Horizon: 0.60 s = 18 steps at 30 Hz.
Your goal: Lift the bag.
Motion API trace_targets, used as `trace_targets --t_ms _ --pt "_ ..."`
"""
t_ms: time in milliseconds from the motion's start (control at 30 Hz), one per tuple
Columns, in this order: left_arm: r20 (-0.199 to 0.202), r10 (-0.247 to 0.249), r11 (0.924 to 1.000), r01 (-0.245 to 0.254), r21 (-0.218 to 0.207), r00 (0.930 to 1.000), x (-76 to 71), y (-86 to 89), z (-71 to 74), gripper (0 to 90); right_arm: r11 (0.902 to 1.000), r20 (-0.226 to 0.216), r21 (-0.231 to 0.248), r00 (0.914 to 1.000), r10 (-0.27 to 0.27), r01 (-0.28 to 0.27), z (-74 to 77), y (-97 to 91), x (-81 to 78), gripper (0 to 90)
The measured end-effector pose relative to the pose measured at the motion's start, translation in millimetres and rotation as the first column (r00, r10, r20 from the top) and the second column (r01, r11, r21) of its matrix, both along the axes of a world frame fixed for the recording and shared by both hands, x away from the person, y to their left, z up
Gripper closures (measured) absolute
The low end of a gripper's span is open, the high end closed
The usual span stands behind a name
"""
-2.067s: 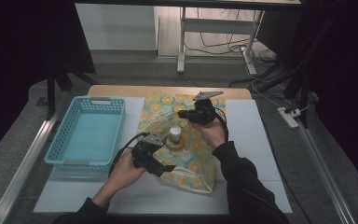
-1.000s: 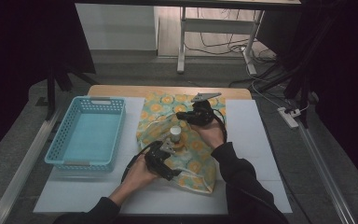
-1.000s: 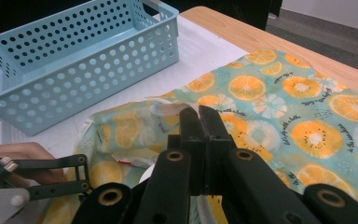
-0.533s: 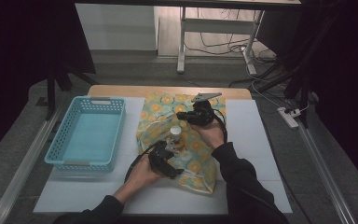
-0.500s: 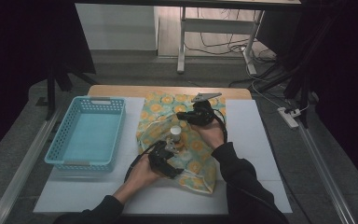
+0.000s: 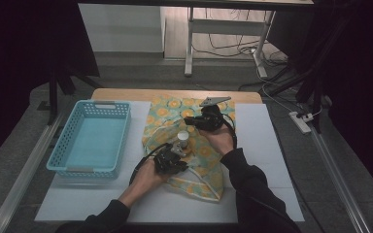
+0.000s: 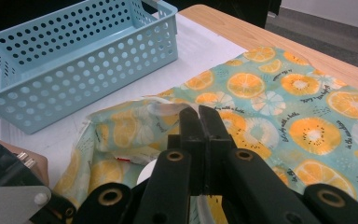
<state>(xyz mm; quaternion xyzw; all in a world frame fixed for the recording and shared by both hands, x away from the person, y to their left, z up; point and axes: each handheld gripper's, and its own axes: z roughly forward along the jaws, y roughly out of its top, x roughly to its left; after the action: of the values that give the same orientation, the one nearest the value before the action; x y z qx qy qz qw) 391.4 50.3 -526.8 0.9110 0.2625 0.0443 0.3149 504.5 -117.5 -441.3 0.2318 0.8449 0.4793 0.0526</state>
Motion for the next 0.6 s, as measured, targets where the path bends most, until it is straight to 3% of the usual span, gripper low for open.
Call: trace_targets --t_ms 133,333,600 --pt "-0.041 0.02 0.9995 -0.021 -0.025 0.999 1.8 0.9 -0.1 89.6 1.0 -0.002 0.001 1.0 -0.002 0.002 -0.8 -1.4 0.6 90.0" --pt "-0.034 0.025 0.9985 -0.026 -0.049 0.9991 1.5 3.0 1.9 90.0 1.0 -0.006 0.003 1.0 0.001 -0.001 1.1 -3.3 1.3 90.0" --pt "-0.048 0.039 0.9922 -0.044 -0.117 0.9981 3.3 13.8 23.1 90.0 1.0 -0.005 0.007 1.0 -0.001 0.001 5.2 -5.7 1.2 90.0"
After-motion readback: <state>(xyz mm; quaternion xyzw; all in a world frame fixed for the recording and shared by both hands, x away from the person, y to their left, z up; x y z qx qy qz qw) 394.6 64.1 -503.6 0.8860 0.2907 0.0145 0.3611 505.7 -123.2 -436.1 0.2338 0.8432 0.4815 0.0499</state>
